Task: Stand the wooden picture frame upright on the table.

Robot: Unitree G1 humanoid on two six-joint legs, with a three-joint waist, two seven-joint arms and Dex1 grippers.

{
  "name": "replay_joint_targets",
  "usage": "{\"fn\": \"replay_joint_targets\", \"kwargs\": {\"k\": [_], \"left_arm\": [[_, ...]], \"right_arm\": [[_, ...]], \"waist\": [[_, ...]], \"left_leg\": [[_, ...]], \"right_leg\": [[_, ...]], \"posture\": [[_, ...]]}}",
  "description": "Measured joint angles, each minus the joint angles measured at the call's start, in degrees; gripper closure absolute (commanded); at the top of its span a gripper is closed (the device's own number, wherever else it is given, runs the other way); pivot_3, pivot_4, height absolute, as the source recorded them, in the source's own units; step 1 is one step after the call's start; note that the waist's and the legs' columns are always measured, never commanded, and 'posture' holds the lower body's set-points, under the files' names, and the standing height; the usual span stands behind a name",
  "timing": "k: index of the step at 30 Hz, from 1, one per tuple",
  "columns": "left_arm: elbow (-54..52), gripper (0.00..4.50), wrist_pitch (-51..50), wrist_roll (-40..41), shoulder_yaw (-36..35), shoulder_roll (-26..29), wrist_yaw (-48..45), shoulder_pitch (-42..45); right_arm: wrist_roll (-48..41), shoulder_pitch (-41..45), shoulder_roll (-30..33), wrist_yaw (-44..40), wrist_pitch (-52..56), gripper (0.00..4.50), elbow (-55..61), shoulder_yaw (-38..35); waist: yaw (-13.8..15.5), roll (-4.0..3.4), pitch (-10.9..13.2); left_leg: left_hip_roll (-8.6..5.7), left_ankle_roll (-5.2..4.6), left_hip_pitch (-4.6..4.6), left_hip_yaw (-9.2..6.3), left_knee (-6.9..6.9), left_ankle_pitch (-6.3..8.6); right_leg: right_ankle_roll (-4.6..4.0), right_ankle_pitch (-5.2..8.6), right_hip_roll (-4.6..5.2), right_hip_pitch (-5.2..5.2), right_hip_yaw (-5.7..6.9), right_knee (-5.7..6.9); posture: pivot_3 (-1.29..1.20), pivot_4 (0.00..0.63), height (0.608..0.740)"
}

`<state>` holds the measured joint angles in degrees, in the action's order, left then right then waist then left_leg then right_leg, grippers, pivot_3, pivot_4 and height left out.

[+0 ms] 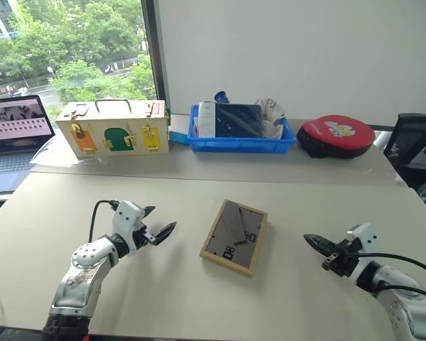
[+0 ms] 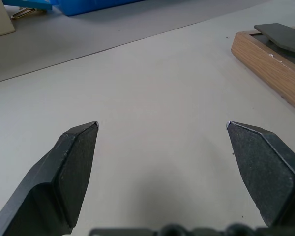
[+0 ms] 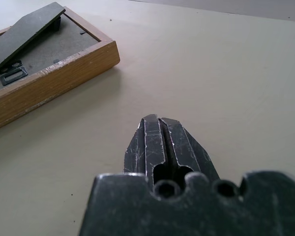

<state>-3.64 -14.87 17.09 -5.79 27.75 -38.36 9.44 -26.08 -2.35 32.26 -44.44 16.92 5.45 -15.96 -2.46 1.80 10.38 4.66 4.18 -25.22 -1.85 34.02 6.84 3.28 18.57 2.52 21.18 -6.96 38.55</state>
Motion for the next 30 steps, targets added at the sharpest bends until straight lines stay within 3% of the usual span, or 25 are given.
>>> {"fn": "replay_joint_targets", "kwargs": {"k": [3, 5, 8, 13, 18, 21, 30], "left_arm": [[0.36, 0.00, -2.30, 2.07, -0.04, -0.11, -0.90, 1.65], [0.68, 0.00, -6.50, 6.38, -0.49, -0.37, -2.78, 6.73], [1.30, 0.68, -8.71, 7.78, 0.65, -0.05, -5.34, 13.20], [8.50, 2.57, -8.84, 5.09, 6.02, -0.60, -8.17, 19.67], [15.84, 4.47, -4.01, -3.65, 15.67, -0.37, -12.68, 24.49], [19.97, 4.47, -2.13, -8.62, 20.95, -1.42, -13.92, 24.79], [22.94, 4.47, 1.13, -13.24, 24.10, -5.50, -14.78, 28.14]], "right_arm": [[-0.05, 0.17, 0.98, -0.70, 0.39, 4.38, 0.01, 0.01], [-0.15, 2.09, 5.03, -2.70, 2.20, 4.38, 0.40, 0.00], [0.80, 4.06, 11.78, -5.94, 2.30, 4.50, 3.02, 0.05], [4.53, 4.19, 16.59, -7.85, 3.16, 4.50, 5.46, 4.34], [6.93, 4.65, 18.40, -7.33, 7.46, 4.50, 9.26, 8.42], [8.56, 6.15, 18.25, -6.71, 8.62, 4.50, 8.59, 10.92], [14.73, 15.20, 11.62, -4.42, 6.97, 4.50, 1.00, 19.72]], "waist": [[0.02, -0.01, 0.03], [0.36, -0.04, 0.06], [0.32, -0.04, 0.03], [0.15, -0.01, 0.02], [0.16, -0.01, 0.02], [0.08, 0.00, 0.02], [0.56, 0.00, 0.01]], "left_leg": [[-0.01, 0.00, -0.04, 0.00, 0.01, 0.00], [-0.05, -0.05, -0.09, -0.01, 0.16, -0.04], [-0.04, -0.06, -0.04, -0.01, 0.19, -0.02], [-0.06, -0.08, -0.09, -0.02, 0.14, 0.00], [-0.07, -0.08, -0.09, -0.02, 0.16, 0.00], [-0.08, -0.09, -0.09, -0.02, 0.17, 0.00], [-0.11, -0.09, -0.10, -0.04, 0.25, -0.01]], "right_leg": [[0.01, 0.00, 0.00, 0.02, 0.00, 0.01], [0.08, -0.02, 0.02, 0.01, 0.00, 0.05], [0.13, 0.01, 0.01, -0.08, 0.01, 0.00], [0.10, 0.00, 0.01, -0.03, 0.01, -0.04], [0.10, 0.00, 0.01, -0.05, 0.00, -0.04], [0.10, 0.00, 0.01, -0.04, -0.01, -0.04], [0.11, 0.00, 0.03, -0.09, 0.00, -0.02]], "posture": [[0.00, 0.150, 0.726], [0.00, 0.150, 0.726], [0.00, 0.150, 0.726], [0.00, 0.150, 0.726], [0.00, 0.150, 0.726], [0.00, 0.150, 0.726], [0.00, 0.150, 0.726]]}}
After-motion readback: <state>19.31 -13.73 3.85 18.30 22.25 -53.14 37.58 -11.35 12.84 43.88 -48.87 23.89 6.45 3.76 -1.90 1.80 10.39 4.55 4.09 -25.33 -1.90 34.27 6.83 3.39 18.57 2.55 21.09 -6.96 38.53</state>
